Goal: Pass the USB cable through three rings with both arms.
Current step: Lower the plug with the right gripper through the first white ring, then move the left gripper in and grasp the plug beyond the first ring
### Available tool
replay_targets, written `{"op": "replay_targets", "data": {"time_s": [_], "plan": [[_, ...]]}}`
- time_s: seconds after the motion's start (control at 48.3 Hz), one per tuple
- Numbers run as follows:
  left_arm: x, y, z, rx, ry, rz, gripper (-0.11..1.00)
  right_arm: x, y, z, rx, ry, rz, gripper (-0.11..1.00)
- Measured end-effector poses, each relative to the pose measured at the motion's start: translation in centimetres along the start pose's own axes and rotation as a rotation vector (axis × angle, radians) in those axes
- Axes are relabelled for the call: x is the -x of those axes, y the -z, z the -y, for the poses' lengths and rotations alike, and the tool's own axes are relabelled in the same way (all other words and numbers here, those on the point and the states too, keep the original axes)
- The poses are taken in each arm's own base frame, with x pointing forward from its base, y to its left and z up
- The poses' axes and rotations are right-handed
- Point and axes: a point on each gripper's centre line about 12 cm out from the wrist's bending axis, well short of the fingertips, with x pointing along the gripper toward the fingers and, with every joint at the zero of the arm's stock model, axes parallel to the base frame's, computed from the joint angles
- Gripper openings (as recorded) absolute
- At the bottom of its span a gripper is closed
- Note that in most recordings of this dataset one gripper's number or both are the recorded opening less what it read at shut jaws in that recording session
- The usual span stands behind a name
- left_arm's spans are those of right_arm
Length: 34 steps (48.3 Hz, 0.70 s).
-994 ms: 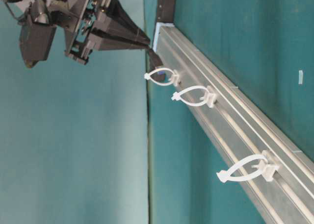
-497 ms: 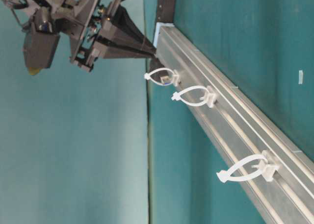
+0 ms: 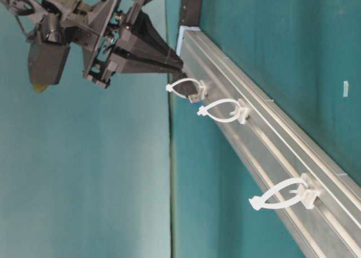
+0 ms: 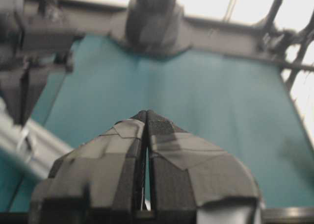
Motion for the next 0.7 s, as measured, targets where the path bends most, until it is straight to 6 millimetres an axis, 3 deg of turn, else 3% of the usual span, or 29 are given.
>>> {"op": "replay_targets", "data": {"time_s": [0.207,0.518,0.621,0.704], "plan": [[-1.6,0.6,-2.2,0.047,-0.081,-0.045,-0.01,-0.2,-0.7,-0.2,-0.016,-0.006,0.025,0.1],[-3.1,1.4,-3.1,0.057,-0.112,-0.09,-0.01,-0.3,-1.0,-0.2,-0.005,-0.005,0.034,0.1],[-3.8,1.9,-3.5,0.059,-0.123,-0.111,0.05,-0.5,-1.1,0.0,-0.004,0.0,0.035,0.1],[-4.4,2.4,-3.8,0.063,-0.132,-0.131,0.17,-0.6,-1.1,0.2,-0.003,0.002,0.036,0.1]]}}
